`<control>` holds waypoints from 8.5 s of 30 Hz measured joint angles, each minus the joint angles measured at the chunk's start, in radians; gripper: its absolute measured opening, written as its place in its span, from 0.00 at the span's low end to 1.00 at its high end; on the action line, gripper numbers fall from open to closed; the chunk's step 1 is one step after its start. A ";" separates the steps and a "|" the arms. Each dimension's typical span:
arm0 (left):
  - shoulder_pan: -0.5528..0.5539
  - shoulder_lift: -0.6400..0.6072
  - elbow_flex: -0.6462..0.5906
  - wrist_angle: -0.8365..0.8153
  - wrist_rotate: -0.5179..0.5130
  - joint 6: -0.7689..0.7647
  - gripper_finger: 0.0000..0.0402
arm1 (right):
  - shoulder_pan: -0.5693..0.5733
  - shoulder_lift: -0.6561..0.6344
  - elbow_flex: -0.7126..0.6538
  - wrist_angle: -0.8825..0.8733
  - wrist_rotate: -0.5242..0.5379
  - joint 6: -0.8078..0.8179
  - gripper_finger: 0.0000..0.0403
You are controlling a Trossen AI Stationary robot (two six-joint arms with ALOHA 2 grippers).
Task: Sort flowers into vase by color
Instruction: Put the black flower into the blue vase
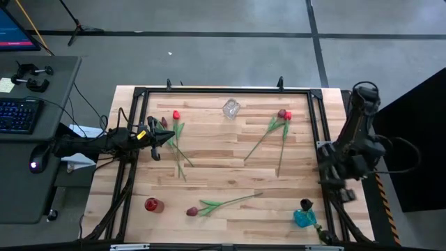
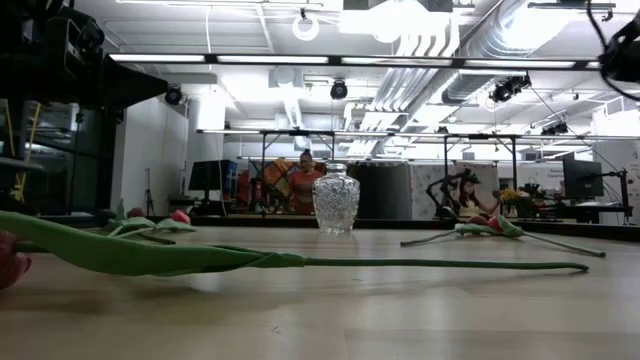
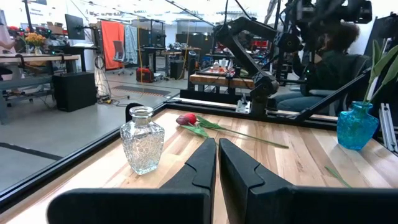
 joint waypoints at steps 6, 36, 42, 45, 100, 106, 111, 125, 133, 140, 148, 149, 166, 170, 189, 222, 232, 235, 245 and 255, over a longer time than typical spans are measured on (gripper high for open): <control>0.000 0.000 0.000 0.000 0.000 0.000 0.02 | -0.310 -0.001 0.086 -0.240 -0.047 0.091 0.38; 0.000 0.000 0.000 0.000 0.000 0.000 0.02 | -1.338 0.979 0.742 -0.699 -0.993 0.703 0.38; 0.000 0.000 0.000 0.000 0.000 0.000 0.02 | -1.303 1.126 0.795 -0.633 -0.993 0.658 0.38; 0.000 0.000 0.000 0.000 0.000 0.000 0.02 | -1.294 1.202 0.831 -0.606 -0.992 0.638 0.38; 0.000 0.000 0.000 0.000 0.000 0.000 0.02 | -1.162 1.847 1.516 -1.048 -0.535 0.705 0.18; 0.000 0.000 0.000 0.000 0.000 0.000 0.02 | -1.162 1.838 1.517 -1.161 -0.499 0.651 0.02; 0.000 0.000 0.000 0.000 0.000 0.000 0.02 | -1.157 1.784 1.515 -1.297 -0.406 0.568 0.00; 0.000 0.000 0.000 0.000 0.000 0.000 0.02 | -1.096 1.544 1.509 -1.725 -0.118 0.293 0.00; 0.000 0.000 0.000 0.000 0.000 0.000 0.02 | -1.040 1.422 1.511 -1.829 0.097 0.081 0.00; 0.000 0.000 0.000 0.000 0.001 0.000 0.02 | -1.006 1.367 1.514 -1.878 0.260 -0.090 0.00; 0.000 0.000 0.000 0.000 0.000 0.000 0.02 | -0.979 1.360 1.527 -1.886 0.281 -0.340 0.00; 0.000 0.000 0.000 0.000 0.000 0.000 0.02 | -0.974 1.360 1.527 -1.885 0.310 -0.360 0.00; 0.000 0.000 0.000 0.000 0.000 0.000 0.02 | -0.979 1.332 1.588 -2.044 0.412 -0.218 0.00; 0.000 0.000 0.000 0.000 0.000 0.000 0.02 | -0.991 1.238 1.601 -2.237 0.242 0.155 0.00; 0.000 0.000 0.000 0.000 0.000 0.000 0.02 | -0.867 0.355 0.628 -1.387 -0.072 0.533 0.00; 0.000 0.000 0.000 0.000 0.000 0.000 0.02 | -1.424 0.861 0.441 -1.404 -0.824 0.763 0.58; 0.000 0.000 0.000 0.000 0.000 0.000 0.02 | -1.423 0.885 0.441 -1.352 -0.880 0.786 0.51; 0.000 0.000 0.000 0.000 0.000 0.000 0.02 | -1.420 0.885 0.441 -1.343 -0.883 0.792 0.51; 0.000 0.000 0.000 0.000 0.000 0.000 0.02 | -1.376 0.898 0.441 -1.337 -0.887 0.793 0.51; 0.000 0.000 0.000 0.000 0.000 0.000 0.02 | -1.357 0.990 0.445 -1.272 -0.848 0.801 0.50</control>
